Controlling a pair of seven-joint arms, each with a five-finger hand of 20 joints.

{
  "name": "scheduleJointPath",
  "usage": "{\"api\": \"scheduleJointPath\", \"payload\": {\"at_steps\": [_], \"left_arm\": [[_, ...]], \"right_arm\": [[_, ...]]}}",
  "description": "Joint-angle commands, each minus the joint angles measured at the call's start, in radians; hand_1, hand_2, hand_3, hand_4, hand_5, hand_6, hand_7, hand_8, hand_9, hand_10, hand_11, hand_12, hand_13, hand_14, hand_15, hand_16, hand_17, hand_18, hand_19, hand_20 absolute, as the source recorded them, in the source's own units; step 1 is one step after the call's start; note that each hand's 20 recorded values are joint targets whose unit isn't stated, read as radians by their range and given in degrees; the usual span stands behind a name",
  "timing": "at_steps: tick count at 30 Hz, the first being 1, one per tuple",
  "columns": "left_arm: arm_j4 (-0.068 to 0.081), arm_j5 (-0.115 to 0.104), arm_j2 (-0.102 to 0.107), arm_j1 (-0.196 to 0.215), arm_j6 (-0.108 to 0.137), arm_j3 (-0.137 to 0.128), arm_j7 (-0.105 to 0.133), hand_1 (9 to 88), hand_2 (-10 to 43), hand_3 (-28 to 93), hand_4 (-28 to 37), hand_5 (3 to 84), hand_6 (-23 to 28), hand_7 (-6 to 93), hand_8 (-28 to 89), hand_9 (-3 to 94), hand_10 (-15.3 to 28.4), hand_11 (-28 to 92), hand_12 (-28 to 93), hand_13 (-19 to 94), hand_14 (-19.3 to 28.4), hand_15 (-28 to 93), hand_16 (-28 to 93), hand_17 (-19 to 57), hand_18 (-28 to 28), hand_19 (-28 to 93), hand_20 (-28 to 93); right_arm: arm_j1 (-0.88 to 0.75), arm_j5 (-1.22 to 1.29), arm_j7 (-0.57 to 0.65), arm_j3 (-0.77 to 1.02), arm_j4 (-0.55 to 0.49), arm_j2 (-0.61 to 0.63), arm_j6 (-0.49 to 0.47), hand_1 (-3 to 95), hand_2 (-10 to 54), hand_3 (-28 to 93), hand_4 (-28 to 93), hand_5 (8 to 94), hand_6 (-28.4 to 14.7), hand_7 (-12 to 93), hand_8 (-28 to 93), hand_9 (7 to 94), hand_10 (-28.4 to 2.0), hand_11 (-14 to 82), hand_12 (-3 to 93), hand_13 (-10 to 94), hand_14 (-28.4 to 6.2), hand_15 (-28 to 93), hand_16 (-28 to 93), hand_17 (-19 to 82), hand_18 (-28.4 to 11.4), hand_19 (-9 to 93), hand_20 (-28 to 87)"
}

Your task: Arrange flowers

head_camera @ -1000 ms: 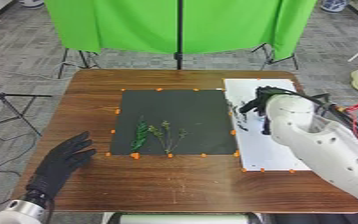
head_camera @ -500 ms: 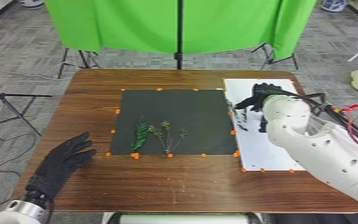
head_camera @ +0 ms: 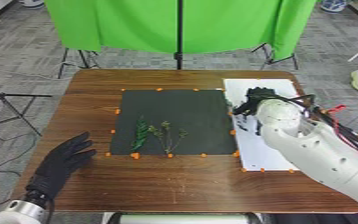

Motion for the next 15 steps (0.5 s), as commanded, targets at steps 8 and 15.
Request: {"api": "scheduleJointPath", "payload": {"at_steps": [8, 15], "left_arm": [[0.007, -0.001, -0.012, 0.013, -0.002, 0.007, -0.010, 23.5, -1.2, 70, -28.3, 31.7, 5.1, 17.0, -10, 27.4, 11.5, 22, 14, 23, 13.8, 46, -4, -11.3, 21.0, 52, 4], [0.006, -0.001, -0.016, 0.015, 0.003, 0.008, -0.006, 23.6, -1.2, 70, -28.3, 31.8, 5.1, 17.0, -10, 27.4, 11.4, 22, 14, 23, 13.8, 46, -4, -11.3, 21.0, 52, 4]], "right_arm": [[0.016, -0.092, -0.015, -0.108, 0.035, -0.025, 0.036, 47.4, -7.5, 35, -28, 80.0, 1.6, 45, -18, 88.7, -8.5, 50.2, 30.9, 82, -7.6, 73, 30, 50, -20.3, 93, 55], [-0.026, -0.004, -0.062, -0.066, 0.033, -0.022, 0.037, 66.2, -6.8, 10, -17, 84.1, 3.6, 44, -17, 92.4, -6.9, 50.2, 31.6, 84, -6.0, 74, 32, 50, -17.4, 93, 61]]}}
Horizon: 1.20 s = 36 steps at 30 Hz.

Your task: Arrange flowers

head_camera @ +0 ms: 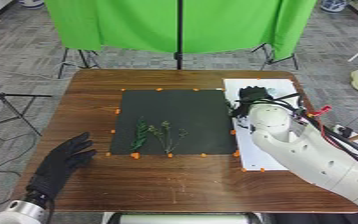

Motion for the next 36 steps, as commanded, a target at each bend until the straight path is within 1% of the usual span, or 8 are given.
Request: {"api": "scheduleJointPath", "payload": {"at_steps": [1, 6, 10, 12, 18, 23, 29, 36], "left_arm": [[0.006, -0.001, -0.013, 0.016, 0.003, 0.006, -0.006, 23.5, -1.2, 70, -28.3, 31.8, 5.1, 17.0, -10, 27.4, 11.4, 22, 14, 23, 13.8, 46, -4, -11.3, 21.0, 52, 4], [0.007, -0.001, -0.015, 0.018, 0.002, 0.005, -0.006, 23.5, -1.2, 70, -28.3, 31.8, 5.2, 16.9, -10, 27.4, 11.4, 22, 14, 23, 13.8, 46, -4, -11.3, 21.0, 52, 4], [0.006, 0.000, -0.015, 0.021, 0.001, 0.006, -0.002, 23.6, -1.1, 70, -28.3, 31.8, 5.1, 16.9, -10, 27.4, 11.5, 22, 14, 23, 13.8, 46, -4, -11.4, 21.0, 52, 4], [0.007, -0.001, -0.015, 0.021, 0.002, 0.006, -0.002, 23.6, -1.1, 70, -28.3, 31.8, 5.2, 17.0, -10, 27.4, 11.5, 22, 14, 23, 13.8, 46, -4, -11.3, 20.9, 52, 4], [0.009, -0.001, -0.015, 0.018, 0.002, 0.007, -0.001, 23.6, -1.1, 70, -28.3, 31.8, 5.2, 16.9, -10, 27.3, 11.6, 22, 14, 23, 13.8, 46, -4, -11.3, 20.9, 52, 4], [0.008, -0.001, -0.015, 0.019, 0.003, 0.007, -0.002, 23.6, -1.1, 70, -28.3, 31.7, 5.1, 16.9, -10, 27.3, 11.6, 22, 14, 23, 13.8, 46, -4, -11.3, 20.9, 52, 4], [0.008, -0.001, -0.015, 0.017, 0.007, 0.007, -0.001, 23.7, -1.0, 70, -28.3, 31.7, 5.1, 17.0, -10, 27.3, 11.5, 22, 14, 23, 13.8, 46, -4, -11.3, 20.9, 52, 4], [0.009, -0.001, -0.016, 0.018, 0.005, 0.006, 0.000, 23.7, -1.0, 70, -28.3, 31.7, 5.2, 17.0, -10, 27.3, 11.5, 22, 14, 23, 13.8, 46, -4, -11.3, 21.0, 52, 4]], "right_arm": [[-0.067, 0.118, -0.033, 0.031, 0.025, -0.007, -0.013, 68.2, -6.6, 10, -17, 84.2, 3.6, 44, -17, 92.4, -6.8, 50.3, 31.8, 84, -5.9, 75, 32, 49, -16.9, 93, 61], [-0.095, 0.168, -0.068, 0.076, 0.028, -0.007, -0.059, 69.5, -7.6, 23, -24, 85.0, 3.7, 43, -16, 93.0, -6.6, 49.2, 32.2, 84, -5.7, 74, 33, 50, -16.9, 93, 61], [-0.112, 0.197, -0.074, 0.090, 0.022, -0.005, -0.058, 65.0, -8.9, 40, -28, 85.2, 2.2, 41, 2, 93.7, -6.4, 49.5, 30.1, 86, -5.6, 72, 33, 52, -18.8, 93, 59], [-0.118, 0.196, -0.079, 0.096, 0.023, -0.006, -0.055, 56.2, -9.4, 57, -28, 85.4, 1.4, 42, 3, 93.7, -6.4, 50.2, 29.0, 87, -5.7, 71, 33, 52, -19.8, 93, 59], [-0.145, 0.182, -0.119, 0.107, 0.012, 0.013, 0.024, 44.3, -9.5, 80, -28, 84.4, -1.0, 48, 3, 93.4, -7.5, 53.7, 30.9, 85, -6.6, 75, 33, 52, -20.6, 93, 62], [-0.160, 0.142, -0.155, 0.094, 0.005, 0.036, 0.162, 39.8, -9.5, 88, -28, 83.3, -1.2, 54, 7, 93.0, -8.8, 58.6, 30.7, 85, -7.6, 79, 32, 52, -21.2, 93, 66], [-0.174, 0.030, -0.185, 0.092, -0.031, 0.064, 0.309, 36.4, -9.5, 92, -26, 85.3, -0.6, 54, 11, 93.7, -8.5, 60.2, 25.7, 89, -7.1, 77, 31, 56, -21.6, 93, 66], [-0.196, -0.015, -0.204, 0.139, -0.087, 0.077, 0.383, 35.8, -9.5, 93, -24, 86.1, -0.8, 53, 12, 93.7, -7.8, 61.5, 23.7, 91, -6.7, 76, 31, 57, -22.1, 93, 67]]}}
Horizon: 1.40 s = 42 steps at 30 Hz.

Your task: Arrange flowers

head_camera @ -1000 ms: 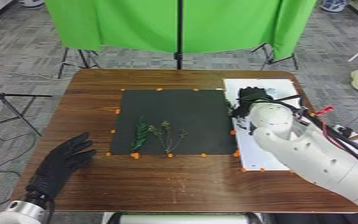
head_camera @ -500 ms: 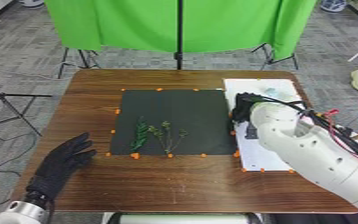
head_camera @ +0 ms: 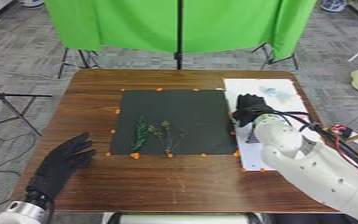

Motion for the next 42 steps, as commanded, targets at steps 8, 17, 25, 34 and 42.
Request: {"api": "scheduleJointPath", "payload": {"at_steps": [8, 17, 25, 34, 42], "left_arm": [[0.008, 0.000, -0.012, 0.020, 0.002, 0.007, -0.004, 23.8, -1.0, 70, -28.3, 31.7, 5.2, 17.0, -10, 27.3, 11.5, 22, 14, 23, 13.8, 46, -4, -11.3, 21.0, 52, 4], [0.010, 0.000, -0.010, 0.016, 0.003, 0.006, -0.006, 23.7, -1.0, 70, -28.3, 31.7, 5.1, 17.1, -10, 27.3, 11.5, 22, 14, 23, 13.8, 46, -4, -11.3, 21.0, 52, 4], [0.010, -0.001, -0.011, 0.017, 0.003, 0.006, -0.007, 23.7, -1.0, 70, -28.3, 31.7, 5.1, 17.0, -10, 27.3, 11.6, 22, 14, 23, 13.7, 46, -4, -11.4, 21.0, 52, 4], [0.012, 0.000, -0.012, 0.016, -0.001, 0.008, -0.008, 23.8, -1.0, 70, -28.3, 31.7, 5.1, 17.1, -10, 27.3, 11.5, 22, 14, 23, 13.8, 46, -4, -11.3, 20.9, 52, 4], [0.011, 0.000, -0.011, 0.017, 0.000, 0.007, -0.010, 23.7, -1.0, 70, -28.3, 31.7, 5.1, 17.0, -10, 27.3, 11.5, 22, 14, 23, 13.8, 46, -4, -11.3, 20.9, 52, 4]], "right_arm": [[-0.028, -0.045, 0.047, 0.098, -0.119, 0.014, -0.070, 35.8, -9.5, 93, -25, 86.0, -0.9, 53, 12, 93.7, -7.7, 61.5, 23.8, 90, -6.7, 76, 32, 57, -22.0, 93, 67], [-0.029, 0.043, 0.233, 0.167, -0.130, -0.019, -0.374, 12.3, -8.9, 69, -28, 93.3, 1.5, 46, -14, 93.7, -8.3, 62.6, 21.7, 92, -7.2, 75, 31, 59, -22.8, 93, 69], [-0.046, 0.111, 0.247, 0.184, -0.129, -0.043, -0.428, 12.7, -8.8, 65, -28, 93.7, 1.3, 44, -13, 93.7, -8.2, 62.4, 21.6, 92, -7.1, 75, 32, 60, -22.8, 93, 69], [-0.020, 0.118, 0.254, 0.132, -0.094, -0.059, -0.423, 15.0, -9.1, 68, -28, 93.7, 1.1, 43, -12, 93.7, -8.1, 62.4, 21.2, 93, -7.0, 74, 32, 60, -22.7, 93, 68], [-0.009, 0.175, 0.219, 0.118, -0.037, -0.080, -0.399, 23.9, -9.3, 68, -28, 93.7, 1.3, 43, -12, 93.7, -7.8, 62.6, 20.5, 93, -6.6, 74, 32, 61, -22.4, 93, 68]]}}
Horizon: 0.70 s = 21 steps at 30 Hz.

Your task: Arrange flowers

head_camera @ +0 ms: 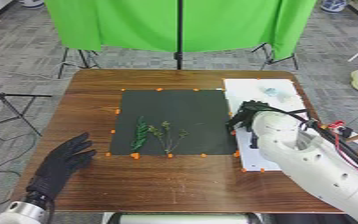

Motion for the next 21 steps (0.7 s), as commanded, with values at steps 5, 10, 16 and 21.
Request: {"api": "scheduleJointPath", "payload": {"at_steps": [5, 10, 16, 21], "left_arm": [[0.012, 0.001, -0.009, 0.014, -0.002, 0.009, -0.012, 23.7, -1.0, 70, -28.3, 31.7, 5.2, 17.0, -10, 27.3, 11.5, 22, 14, 23, 13.8, 46, -4, -11.3, 20.9, 52, 4], [0.012, 0.000, -0.009, 0.015, -0.001, 0.008, -0.012, 23.8, -0.8, 70, -28.3, 31.7, 5.1, 17.0, -10, 27.3, 11.6, 22, 14, 23, 13.8, 46, -4, -11.3, 21.0, 52, 4], [0.010, -0.002, -0.010, 0.022, 0.002, 0.007, -0.008, 23.8, -0.9, 70, -28.3, 31.7, 5.2, 17.1, -10, 27.3, 11.5, 22, 14, 23, 13.8, 46, -4, -11.3, 20.9, 52, 4], [0.012, -0.001, -0.009, 0.020, 0.001, 0.008, -0.004, 23.9, -0.7, 70, -28.3, 31.7, 5.1, 17.1, -10, 27.3, 11.5, 22, 14, 23, 13.7, 46, -4, -11.3, 20.9, 52, 4]], "right_arm": [[-0.005, 0.072, -0.129, 0.008, 0.066, -0.025, -0.017, 34.4, -7.1, 73, -28, 93.7, 2.1, 39, -13, 93.7, -7.2, 62.3, 20.9, 93, -6.2, 73, 32, 61, -22.0, 93, 68], [-0.031, 0.000, -0.203, 0.001, 0.059, -0.007, -0.002, 39.3, -6.6, 84, -28, 93.2, 1.3, 33, -7, 93.7, -6.6, 61.3, 22.0, 92, -5.5, 74, 33, 59, -20.9, 93, 68], [-0.051, -0.128, -0.290, -0.046, 0.055, 0.034, 0.182, 33.7, -7.2, 92, -22, 93.7, -0.4, 41, -10, 93.7, -8.8, 65.4, 22.9, 89, -7.9, 80, 32, 56, -21.5, 93, 71], [-0.051, -0.212, -0.341, -0.089, 0.058, 0.064, 0.386, 32.2, -6.8, 93, -18, 93.7, -0.4, 46, -15, 93.7, -9.1, 68.2, 23.1, 89, -8.6, 82, 32, 56, -22.1, 93, 73]]}}
